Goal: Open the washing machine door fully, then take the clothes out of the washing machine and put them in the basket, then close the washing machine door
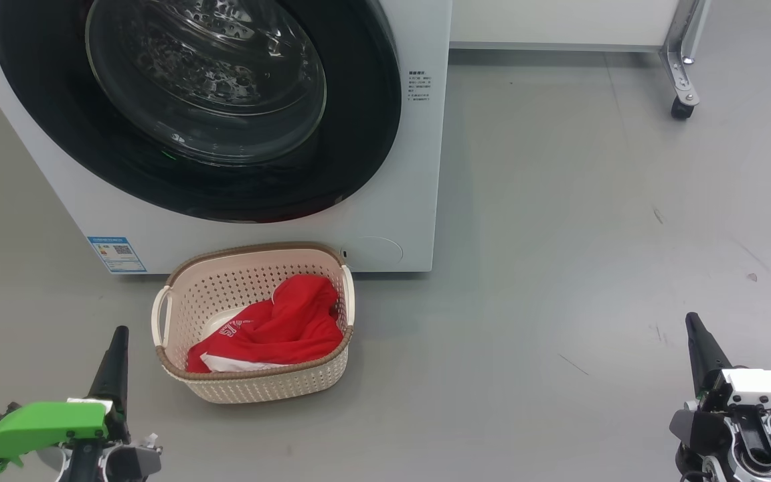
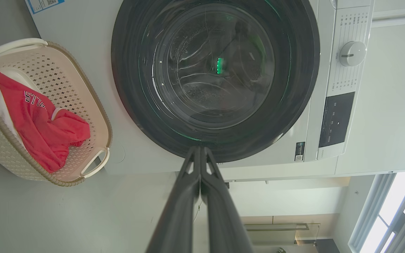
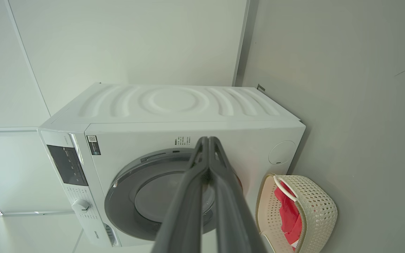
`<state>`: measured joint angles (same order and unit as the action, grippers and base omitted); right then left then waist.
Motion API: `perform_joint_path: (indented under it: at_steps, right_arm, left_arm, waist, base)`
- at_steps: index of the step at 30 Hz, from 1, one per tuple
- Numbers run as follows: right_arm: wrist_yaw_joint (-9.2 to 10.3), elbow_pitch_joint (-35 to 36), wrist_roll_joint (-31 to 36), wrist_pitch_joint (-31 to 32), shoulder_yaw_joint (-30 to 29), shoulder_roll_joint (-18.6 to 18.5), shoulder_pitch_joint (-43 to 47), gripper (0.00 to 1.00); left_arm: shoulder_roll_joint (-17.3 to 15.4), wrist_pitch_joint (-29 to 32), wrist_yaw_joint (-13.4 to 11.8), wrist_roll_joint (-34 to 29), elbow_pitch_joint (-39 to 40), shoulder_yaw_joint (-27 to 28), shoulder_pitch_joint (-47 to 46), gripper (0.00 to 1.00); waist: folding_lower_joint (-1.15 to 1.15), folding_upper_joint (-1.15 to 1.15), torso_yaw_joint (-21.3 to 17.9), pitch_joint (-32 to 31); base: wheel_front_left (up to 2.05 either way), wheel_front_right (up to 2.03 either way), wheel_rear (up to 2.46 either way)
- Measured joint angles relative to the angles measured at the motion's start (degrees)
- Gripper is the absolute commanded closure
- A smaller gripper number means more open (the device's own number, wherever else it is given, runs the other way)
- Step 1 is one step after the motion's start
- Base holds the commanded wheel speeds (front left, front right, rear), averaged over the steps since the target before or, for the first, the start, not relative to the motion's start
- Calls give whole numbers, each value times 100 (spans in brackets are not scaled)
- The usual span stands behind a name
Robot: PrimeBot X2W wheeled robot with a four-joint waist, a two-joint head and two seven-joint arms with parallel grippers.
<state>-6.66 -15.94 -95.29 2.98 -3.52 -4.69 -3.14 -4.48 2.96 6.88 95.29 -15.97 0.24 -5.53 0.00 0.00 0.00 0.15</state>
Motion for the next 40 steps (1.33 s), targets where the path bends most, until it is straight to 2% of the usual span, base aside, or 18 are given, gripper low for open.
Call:
perform_joint_path:
  at_steps: [40]
  right_arm:
    - [-30, -15, 1, 1, -21, 3, -28, 100]
  left_arm:
    - [1, 9, 1, 0, 7, 32, 0, 100]
  waist:
    - [0, 0, 0, 1]
  base:
    - [0, 0, 0]
